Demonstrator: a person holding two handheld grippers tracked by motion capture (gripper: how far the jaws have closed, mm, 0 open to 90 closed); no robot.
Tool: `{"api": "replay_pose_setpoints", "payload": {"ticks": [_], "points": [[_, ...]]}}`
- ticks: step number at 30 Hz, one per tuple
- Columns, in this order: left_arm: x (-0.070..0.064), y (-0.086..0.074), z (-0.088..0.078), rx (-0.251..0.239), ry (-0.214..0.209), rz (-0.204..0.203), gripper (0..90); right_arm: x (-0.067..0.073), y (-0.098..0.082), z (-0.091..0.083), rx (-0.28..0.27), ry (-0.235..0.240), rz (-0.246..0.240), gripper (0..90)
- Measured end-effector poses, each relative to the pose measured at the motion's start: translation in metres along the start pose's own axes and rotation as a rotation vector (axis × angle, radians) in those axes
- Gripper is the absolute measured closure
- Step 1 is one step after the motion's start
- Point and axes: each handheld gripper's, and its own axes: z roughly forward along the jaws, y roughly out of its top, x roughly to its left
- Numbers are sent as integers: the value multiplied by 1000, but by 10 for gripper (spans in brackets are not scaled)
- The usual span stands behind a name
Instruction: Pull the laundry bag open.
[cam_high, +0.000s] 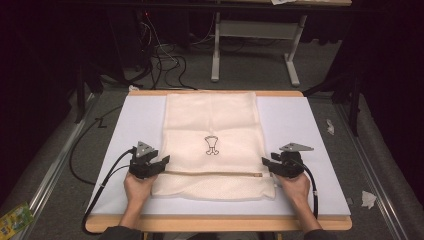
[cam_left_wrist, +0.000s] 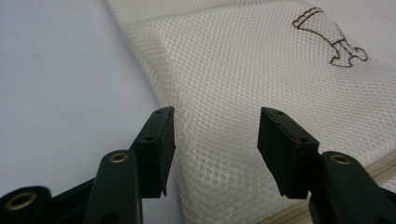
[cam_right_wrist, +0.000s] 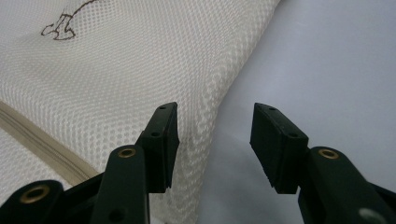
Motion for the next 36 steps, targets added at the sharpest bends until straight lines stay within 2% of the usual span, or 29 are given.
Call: {"api": "replay_pose_setpoints", "payload": {"ticks": [9, 12, 13, 16, 17, 19, 21, 23, 24, 25, 26, 29, 31, 33, 34, 36], "points": [[-16, -2, -6, -20, -37, 20, 462, 0, -3, -5, 32, 6, 5, 499], [-24, -3, -8, -31, -82, 25, 461, 0, -4, -7, 45, 4, 7, 486], [-24, -3, -8, -31, -82, 25, 462, 0, -4, -7, 45, 4, 7, 486], [-34, -3, -7, -27, -94, 55, 462, 0, -4, -7, 50, 16, 11, 465], [-41, -2, -5, -19, -87, 87, 462, 1, -5, -7, 56, 17, 8, 458], [-51, -1, -2, -13, -93, 120, 462, 1, -5, -8, 64, 18, 6, 452], [-55, 0, 1, -9, -102, 131, 462, 1, -5, -8, 63, 18, 4, 450], [-65, 2, 6, 2, -114, 153, 462, 2, -4, -8, 59, 26, 13, 446], [-74, 4, 12, 16, -126, 169, 462, 4, -5, -6, 69, 34, 12, 442], [-74, 4, 12, 16, -126, 169, 463, 4, -5, -6, 69, 34, 12, 442], [-81, 7, 17, 18, -149, 171, 462, 7, -5, -3, 78, 42, 8, 440], [-88, 9, 21, 19, -169, 171, 461, 8, -5, -2, 76, 47, 11, 442], [-99, 13, 26, 36, -188, 184, 461, 10, -4, -1, 83, 65, 10, 494], [-103, 15, 28, 45, -199, 190, 460, 11, -4, -1, 87, 71, 5, 526], [-111, 18, 32, 58, -210, 210, 461, 13, -3, 0, 98, 78, -2, 557], [-115, 20, 35, 64, -215, 221, 467, 15, -3, 0, 103, 70, -14, 592]]}}
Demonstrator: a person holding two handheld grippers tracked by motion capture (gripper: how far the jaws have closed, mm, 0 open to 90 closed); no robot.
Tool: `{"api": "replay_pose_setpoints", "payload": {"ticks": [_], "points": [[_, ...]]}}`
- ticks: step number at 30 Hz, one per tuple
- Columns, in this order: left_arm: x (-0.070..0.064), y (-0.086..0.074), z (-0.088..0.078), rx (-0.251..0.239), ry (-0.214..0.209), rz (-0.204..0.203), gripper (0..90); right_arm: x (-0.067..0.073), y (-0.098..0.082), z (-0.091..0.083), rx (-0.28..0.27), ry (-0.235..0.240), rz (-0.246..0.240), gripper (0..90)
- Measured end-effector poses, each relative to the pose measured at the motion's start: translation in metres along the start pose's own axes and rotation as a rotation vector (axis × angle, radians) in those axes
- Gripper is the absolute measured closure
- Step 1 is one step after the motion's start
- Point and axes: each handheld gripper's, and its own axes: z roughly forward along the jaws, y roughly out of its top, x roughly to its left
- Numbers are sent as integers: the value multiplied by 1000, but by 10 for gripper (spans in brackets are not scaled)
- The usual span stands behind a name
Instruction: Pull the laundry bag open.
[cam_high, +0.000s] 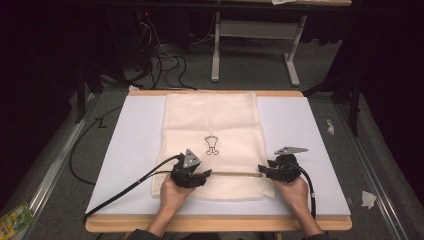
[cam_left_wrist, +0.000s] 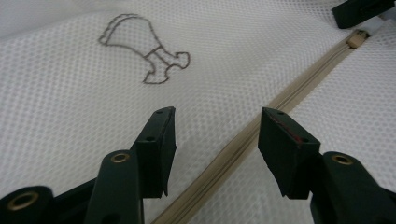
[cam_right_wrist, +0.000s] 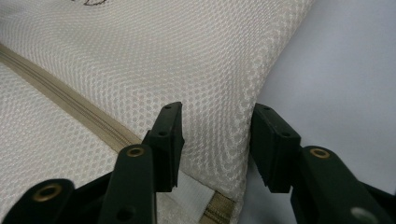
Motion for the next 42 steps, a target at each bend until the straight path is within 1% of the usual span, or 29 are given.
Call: {"api": "replay_pose_setpoints", "payload": {"ticks": [1, 2, 3, 4, 7, 8, 9, 10, 11, 12, 15, 16, 17, 18, 20, 21, 25, 26, 27, 28, 29, 30, 32, 33, 36, 38, 40, 41, 42], "points": [[-3, 3, 3, -2, -8, 6, 467, 0, 0, 0, 0, 0, 0, 592], [-8, 9, 9, -4, -25, 11, 468, 1, 0, 0, 2, -20, -16, 643], [-8, 9, 9, -4, -25, 11, 468, 1, 0, 0, 2, -20, -16, 643], [-10, 12, 12, -10, -40, 5, 468, 2, 0, 0, 6, -35, -24, 673], [-14, 22, 20, -8, -75, -5, 465, 3, 1, 0, 11, -47, -40, 700], [-16, 25, 23, -14, -88, -12, 464, 3, 1, 1, 11, -54, -50, 744], [-16, 27, 24, -15, -92, -12, 463, 3, 0, 1, 5, -45, -54, 798], [-20, 32, 27, -20, -98, -7, 463, 3, -1, 1, 3, -39, -56, 820], [-20, 32, 27, -20, -98, -7, 462, 3, -1, 1, 3, -39, -56, 820], [-24, 37, 31, -17, -107, 1, 462, 3, 0, 1, 2, -29, -61, 848], [-28, 41, 34, -17, -118, 9, 463, 3, 0, 1, 2, -25, -65, 864], [-32, 44, 36, -22, -128, 22, 473, 2, 0, 1, -5, -15, -54, 870], [-32, 44, 36, -22, -128, 22, 486, 2, 0, 1, -5, -15, -54, 870], [-34, 45, 37, -24, -135, 26, 493, -1, 0, -1, -11, 7, -37, 872], [-38, 48, 40, -16, -151, 30, 498, -2, 0, -3, -15, 12, -35, 873], [-39, 49, 41, -16, -160, 30, 503, -2, 1, -5, -17, 20, -27, 873], [-47, 52, 43, -30, -203, 21, 522, -2, 1, -8, -28, 35, -31, 876], [-49, 53, 43, -28, -218, 17, 530, -2, 1, -9, -32, 38, -30, 877], [-50, 53, 44, -23, -218, 26, 538, -2, 1, -10, -35, 46, -28, 877], [-55, 52, 47, -6, -233, 32, 556, -4, 1, -11, -42, 58, -25, 878], [-55, 52, 47, -6, -233, 32, 561, -4, 1, -11, -42, 58, -25, 878], [-58, 53, 49, 7, -247, 32, 561, -4, 1, -12, -45, 62, -19, 878], [-67, 55, 54, 20, -254, 60, 569, -4, 2, -14, -48, 64, -16, 878], [-67, 55, 54, 20, -254, 60, 572, -4, 2, -14, -48, 64, -16, 878], [-74, 58, 58, 20, -278, 62, 580, -3, 5, -16, -55, 65, -22, 878], [-80, 59, 61, 19, -285, 79, 604, -2, 6, -18, -58, 64, -25, 878], [-84, 59, 65, 23, -279, 96, 621, -1, 8, -21, -72, 65, -37, 879], [-87, 59, 69, 35, -277, 106, 625, -1, 9, -24, -83, 69, -42, 879], [-87, 59, 69, 35, -277, 106, 625, -1, 9, -24, -83, 69, -42, 879]]}}
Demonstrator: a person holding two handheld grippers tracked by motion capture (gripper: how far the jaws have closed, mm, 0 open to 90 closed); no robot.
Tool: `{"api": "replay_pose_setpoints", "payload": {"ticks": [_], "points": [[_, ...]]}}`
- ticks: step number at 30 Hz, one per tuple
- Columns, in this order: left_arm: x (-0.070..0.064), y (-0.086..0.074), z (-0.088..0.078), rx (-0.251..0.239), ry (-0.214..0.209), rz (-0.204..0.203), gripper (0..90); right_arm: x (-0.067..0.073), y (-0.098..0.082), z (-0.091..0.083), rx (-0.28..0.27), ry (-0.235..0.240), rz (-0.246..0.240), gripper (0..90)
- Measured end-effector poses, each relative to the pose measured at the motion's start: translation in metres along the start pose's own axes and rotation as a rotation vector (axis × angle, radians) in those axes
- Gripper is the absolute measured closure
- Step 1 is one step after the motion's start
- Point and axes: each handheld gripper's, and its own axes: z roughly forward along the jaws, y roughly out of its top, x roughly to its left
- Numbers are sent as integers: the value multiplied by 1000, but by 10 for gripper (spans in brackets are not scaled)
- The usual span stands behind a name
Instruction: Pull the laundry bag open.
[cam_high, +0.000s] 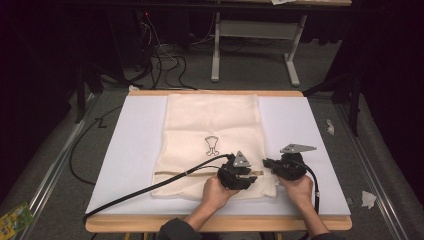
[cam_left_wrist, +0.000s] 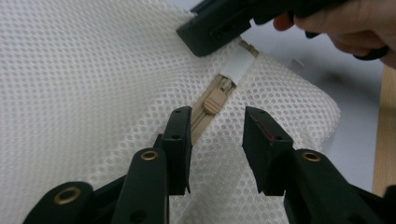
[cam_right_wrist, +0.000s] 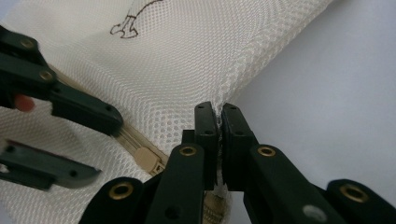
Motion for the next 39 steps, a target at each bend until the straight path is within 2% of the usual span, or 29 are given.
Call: {"api": "replay_pose_setpoints", "payload": {"ticks": [9, 14, 19, 29, 30, 39], "points": [[0, 1, 11, 8, -11, -11, 633, 3, 2, -4, -18, 13, -5, 879], [1, 1, 17, -21, -32, -40, 668, 4, 3, -3, -17, 14, -11, 879], [3, 2, 17, -24, -46, -50, 711, 4, 3, -2, -12, 7, -8, 879], [1, 2, 16, -42, -63, -55, 728, 1, 1, -3, -10, 1, -2, 879], [2, 1, 17, -47, -84, -69, 734, 1, 1, -3, -10, 3, -2, 879], [1, 1, 21, -58, -66, -81, 760, 2, 1, -2, -10, 4, -5, 879]]}}
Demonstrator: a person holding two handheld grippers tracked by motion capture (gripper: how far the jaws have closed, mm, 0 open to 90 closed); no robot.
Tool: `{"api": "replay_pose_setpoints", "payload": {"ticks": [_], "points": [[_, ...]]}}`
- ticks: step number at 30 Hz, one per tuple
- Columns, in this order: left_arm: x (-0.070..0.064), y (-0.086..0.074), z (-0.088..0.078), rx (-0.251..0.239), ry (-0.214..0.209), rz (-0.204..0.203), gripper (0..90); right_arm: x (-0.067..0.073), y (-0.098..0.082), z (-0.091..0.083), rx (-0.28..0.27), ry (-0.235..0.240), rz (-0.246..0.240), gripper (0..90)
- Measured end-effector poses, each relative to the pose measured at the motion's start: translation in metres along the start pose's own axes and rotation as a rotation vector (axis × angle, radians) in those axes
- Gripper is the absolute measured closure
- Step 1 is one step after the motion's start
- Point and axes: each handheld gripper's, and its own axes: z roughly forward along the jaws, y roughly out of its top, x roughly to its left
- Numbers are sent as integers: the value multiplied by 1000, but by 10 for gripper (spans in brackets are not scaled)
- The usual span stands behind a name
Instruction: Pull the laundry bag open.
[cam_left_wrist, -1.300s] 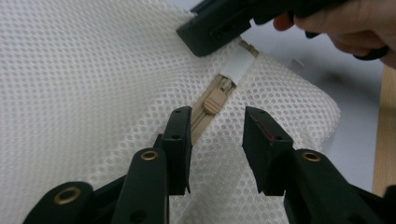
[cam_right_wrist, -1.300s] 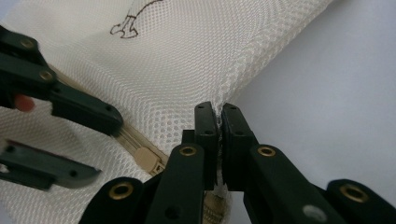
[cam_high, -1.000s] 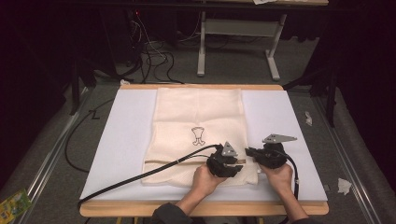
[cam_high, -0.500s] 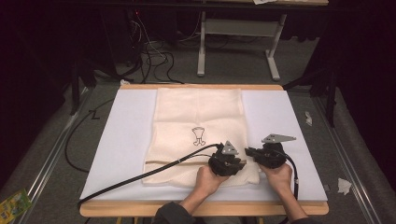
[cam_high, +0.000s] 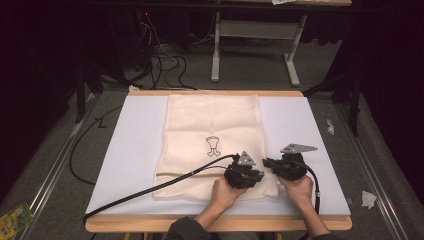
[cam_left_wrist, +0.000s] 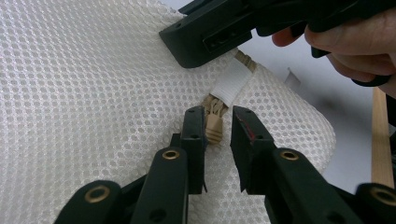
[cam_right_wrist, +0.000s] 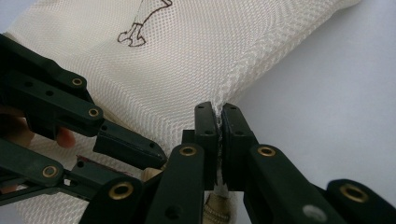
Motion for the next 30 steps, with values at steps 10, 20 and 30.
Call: {"api": "replay_pose_setpoints", "payload": {"ticks": [10, 20, 30], "points": [[-1, 3, 6, 29, 24, 11, 803, 1, 0, 3, 6, 3, -3, 879], [-3, 5, 3, 19, 18, 9, 863, -1, -1, 1, -2, 4, 1, 877], [-3, 5, 3, 15, 20, 12, 867, -3, -2, 1, -2, 3, -1, 877]]}}
